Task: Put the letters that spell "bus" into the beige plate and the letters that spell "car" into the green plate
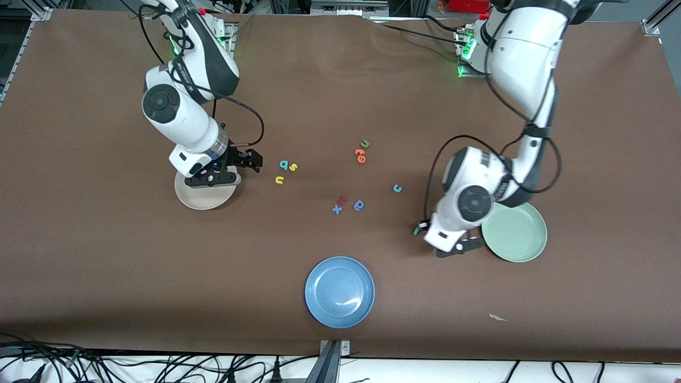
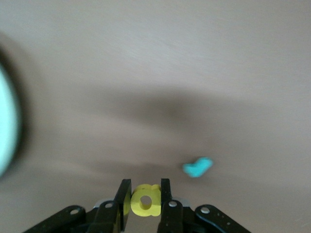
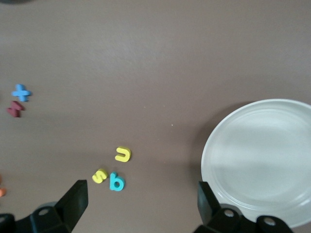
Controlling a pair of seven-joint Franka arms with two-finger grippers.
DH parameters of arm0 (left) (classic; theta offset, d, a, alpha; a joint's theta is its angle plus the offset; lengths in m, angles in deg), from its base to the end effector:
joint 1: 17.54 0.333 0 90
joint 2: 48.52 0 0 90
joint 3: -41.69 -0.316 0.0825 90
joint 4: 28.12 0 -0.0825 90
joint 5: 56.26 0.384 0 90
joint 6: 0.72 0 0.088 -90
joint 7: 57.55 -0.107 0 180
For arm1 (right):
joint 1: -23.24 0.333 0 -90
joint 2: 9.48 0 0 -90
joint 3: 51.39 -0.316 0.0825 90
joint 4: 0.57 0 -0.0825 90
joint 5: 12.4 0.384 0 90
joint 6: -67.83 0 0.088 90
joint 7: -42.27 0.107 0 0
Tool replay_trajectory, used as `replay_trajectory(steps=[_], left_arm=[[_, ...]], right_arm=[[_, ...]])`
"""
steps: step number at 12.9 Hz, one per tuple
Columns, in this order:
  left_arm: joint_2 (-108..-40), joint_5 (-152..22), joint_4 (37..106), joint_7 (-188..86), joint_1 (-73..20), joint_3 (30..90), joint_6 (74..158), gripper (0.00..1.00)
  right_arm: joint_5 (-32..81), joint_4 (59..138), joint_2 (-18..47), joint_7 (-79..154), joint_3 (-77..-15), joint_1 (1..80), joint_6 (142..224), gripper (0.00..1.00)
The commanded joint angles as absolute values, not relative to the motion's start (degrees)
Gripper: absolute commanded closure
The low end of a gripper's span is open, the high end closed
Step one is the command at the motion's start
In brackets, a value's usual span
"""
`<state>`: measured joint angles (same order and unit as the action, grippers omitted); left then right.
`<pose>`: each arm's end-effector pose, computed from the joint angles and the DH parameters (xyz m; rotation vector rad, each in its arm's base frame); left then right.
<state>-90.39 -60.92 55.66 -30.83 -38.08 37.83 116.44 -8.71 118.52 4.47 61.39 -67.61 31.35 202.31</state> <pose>0.6707 -0.2138 0.2385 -3.0851 -0.3155 0.2244 0.5333 0.2381 0.3188 -3.0228 -0.0566 0.0169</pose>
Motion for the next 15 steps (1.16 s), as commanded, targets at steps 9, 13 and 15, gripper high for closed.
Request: replay_trajectory(steps=[9, 13, 15], left_arm=[[-90.09, -50.89, 56.43, -81.21, -23.69, 38.61, 114.24, 0.00], [-91.49, -66.45, 53.71, -51.83, -30.43, 38.88, 116.07, 0.00], [-92.45, -66.72, 53.79, -41.26, -34.83, 38.88, 120.55, 0.00]], right_arm=[[-23.35, 116.60, 17.75, 76.34, -69.76, 36.94, 212.41, 0.00], [-30.50, 114.92, 22.34, 84.90, -69.49, 38.88, 215.66, 0.00], [-30.50, 114.83, 22.34, 84.90, -69.41, 38.88, 215.67, 0.01]])
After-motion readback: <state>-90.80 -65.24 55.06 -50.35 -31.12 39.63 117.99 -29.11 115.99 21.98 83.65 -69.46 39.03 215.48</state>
